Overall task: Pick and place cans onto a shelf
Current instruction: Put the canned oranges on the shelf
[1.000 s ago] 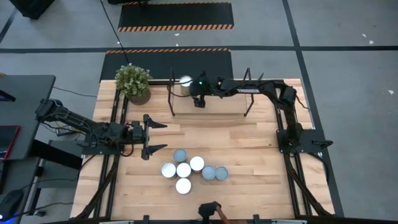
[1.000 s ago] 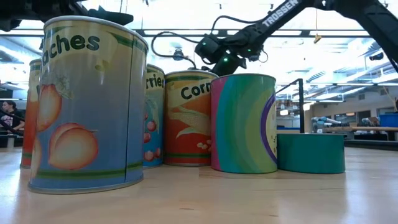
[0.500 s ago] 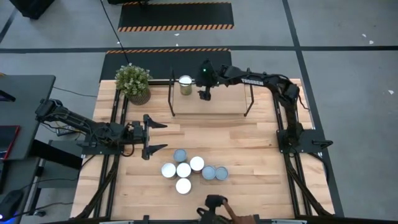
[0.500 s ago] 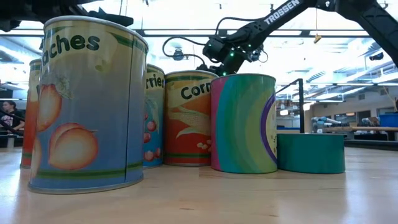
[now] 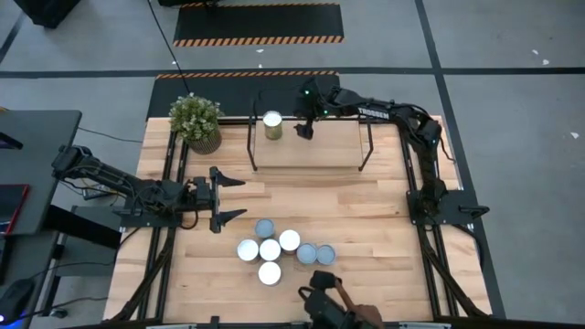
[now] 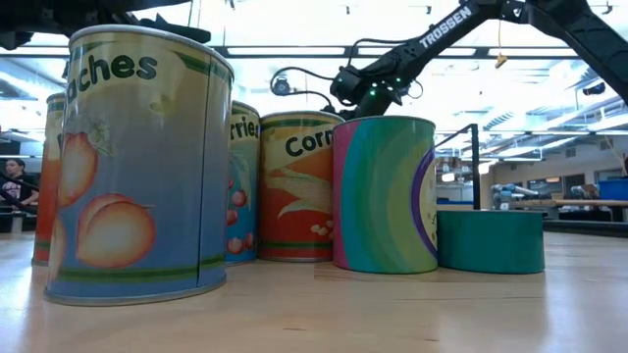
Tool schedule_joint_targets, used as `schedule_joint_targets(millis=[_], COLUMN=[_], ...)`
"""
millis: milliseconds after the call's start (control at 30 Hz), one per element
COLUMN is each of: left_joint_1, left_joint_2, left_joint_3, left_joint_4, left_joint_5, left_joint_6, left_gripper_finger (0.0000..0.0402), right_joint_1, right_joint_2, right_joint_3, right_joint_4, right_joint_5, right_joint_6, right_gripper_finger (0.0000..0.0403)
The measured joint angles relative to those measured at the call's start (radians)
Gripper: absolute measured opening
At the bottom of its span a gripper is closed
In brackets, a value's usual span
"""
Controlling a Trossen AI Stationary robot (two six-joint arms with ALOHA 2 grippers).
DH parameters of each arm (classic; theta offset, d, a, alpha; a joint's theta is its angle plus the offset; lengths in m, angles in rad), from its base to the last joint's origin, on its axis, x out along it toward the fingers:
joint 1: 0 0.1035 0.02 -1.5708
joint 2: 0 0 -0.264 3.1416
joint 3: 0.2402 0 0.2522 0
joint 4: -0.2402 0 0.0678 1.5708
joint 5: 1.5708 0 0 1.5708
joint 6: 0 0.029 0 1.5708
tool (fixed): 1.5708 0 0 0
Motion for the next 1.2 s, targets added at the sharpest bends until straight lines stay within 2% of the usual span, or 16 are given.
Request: schedule_joint_targets(millis=[133, 267, 467, 1000, 1200], left_joint_1=[0.0, 0.0, 0.0, 0.004, 0.004], left_joint_2=[0.0, 0.0, 0.0, 0.0, 0.0], left_joint_3=[0.0, 0.0, 0.0, 0.0, 0.0], left_joint_4=[0.0, 0.001, 0.001, -0.011, -0.016], left_joint_5=[-0.003, -0.021, -0.022, -0.022, -0.022], left_joint_6=[0.002, 0.006, 0.006, 0.01, 0.004], left_gripper_finger=[0.0389, 0.0389, 0.0389, 0.0389, 0.0389], right_joint_1=[-0.033, -0.052, -0.039, 0.007, 0.015], right_joint_2=[0.0, 0.0, 0.044, 0.07, 0.052], right_joint_3=[0.03, 0.031, 0.031, 0.03, 0.049], right_joint_4=[0.025, 0.109, 0.23, 0.147, 0.135], right_joint_5=[0.024, -0.017, -0.014, -0.067, 0.041], right_joint_6=[-0.013, -0.019, -0.031, -0.084, -0.149], right_gripper_finger=[0.0378, 0.0377, 0.0375, 0.0374, 0.0374])
